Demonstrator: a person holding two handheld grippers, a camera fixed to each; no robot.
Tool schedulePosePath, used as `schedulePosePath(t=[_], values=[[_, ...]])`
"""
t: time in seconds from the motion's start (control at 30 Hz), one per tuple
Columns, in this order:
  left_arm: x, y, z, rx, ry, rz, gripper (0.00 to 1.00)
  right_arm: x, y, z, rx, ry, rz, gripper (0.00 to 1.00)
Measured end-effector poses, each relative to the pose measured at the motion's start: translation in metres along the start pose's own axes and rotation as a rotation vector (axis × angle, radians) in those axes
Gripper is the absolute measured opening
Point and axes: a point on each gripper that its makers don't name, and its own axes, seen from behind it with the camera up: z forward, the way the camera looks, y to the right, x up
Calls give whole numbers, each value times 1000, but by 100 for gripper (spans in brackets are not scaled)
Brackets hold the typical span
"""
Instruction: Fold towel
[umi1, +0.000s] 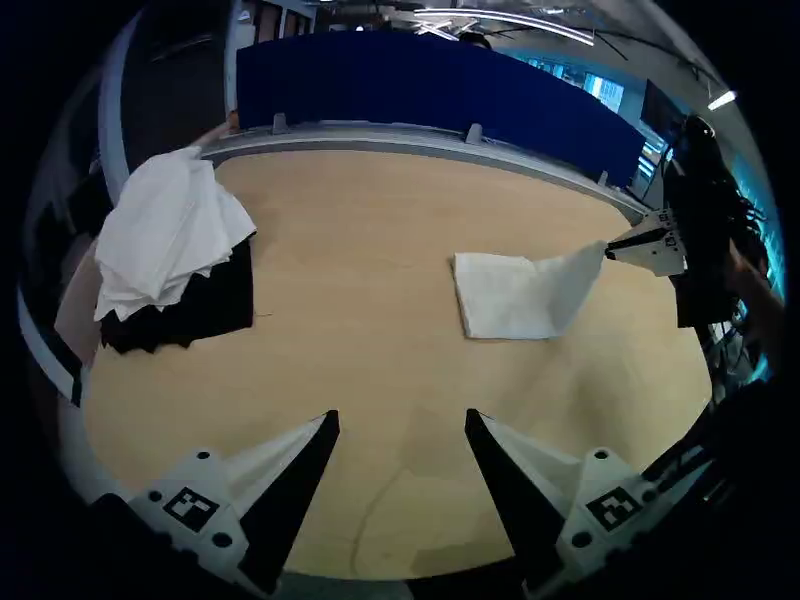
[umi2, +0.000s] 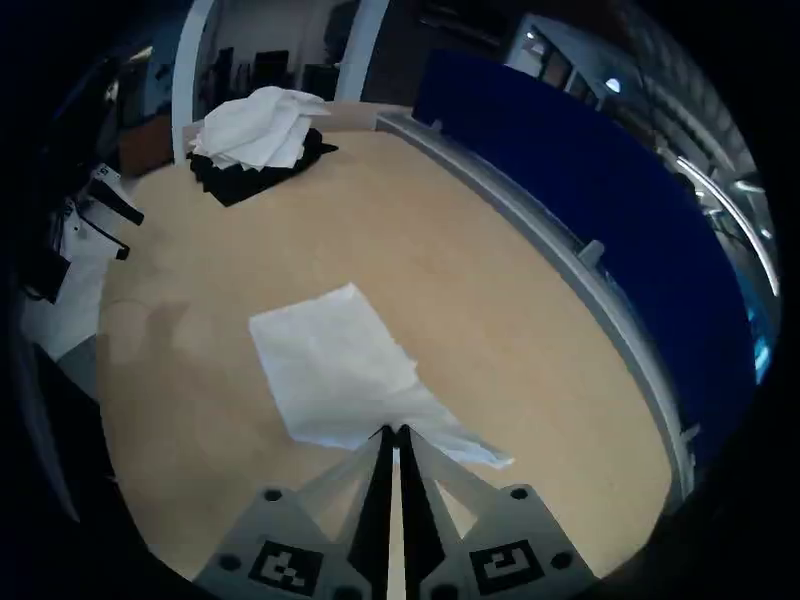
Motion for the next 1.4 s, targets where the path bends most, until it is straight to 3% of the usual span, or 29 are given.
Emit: schedulePosePath(t=[0.27, 0.57, 0.77, 0.87, 1.1, 1.23, 1.4], values=[[-6, -16, -25, 41, 14, -31, 94, 39, -32, 29, 53, 39, -39, 4], [-13, -33, -47, 86, 20, -83, 93, 67, -94, 78, 131, 62, -26, 4], [-18, -40, -50, 102, 20, -97, 94, 59, -131, 116, 179, 47, 28, 4], [-20, -42, -49, 106, 16, -94, 93, 51, -142, 127, 202, 37, 57, 4], [-20, -39, -44, 98, 15, -90, 93, 48, -144, 130, 209, 46, 94, 6], [-17, -36, -42, 92, 15, -82, 93, 50, -143, 128, 210, 60, 106, 18], [-13, -34, -42, 89, 19, -74, 93, 56, -140, 121, 203, 88, 118, 50]])
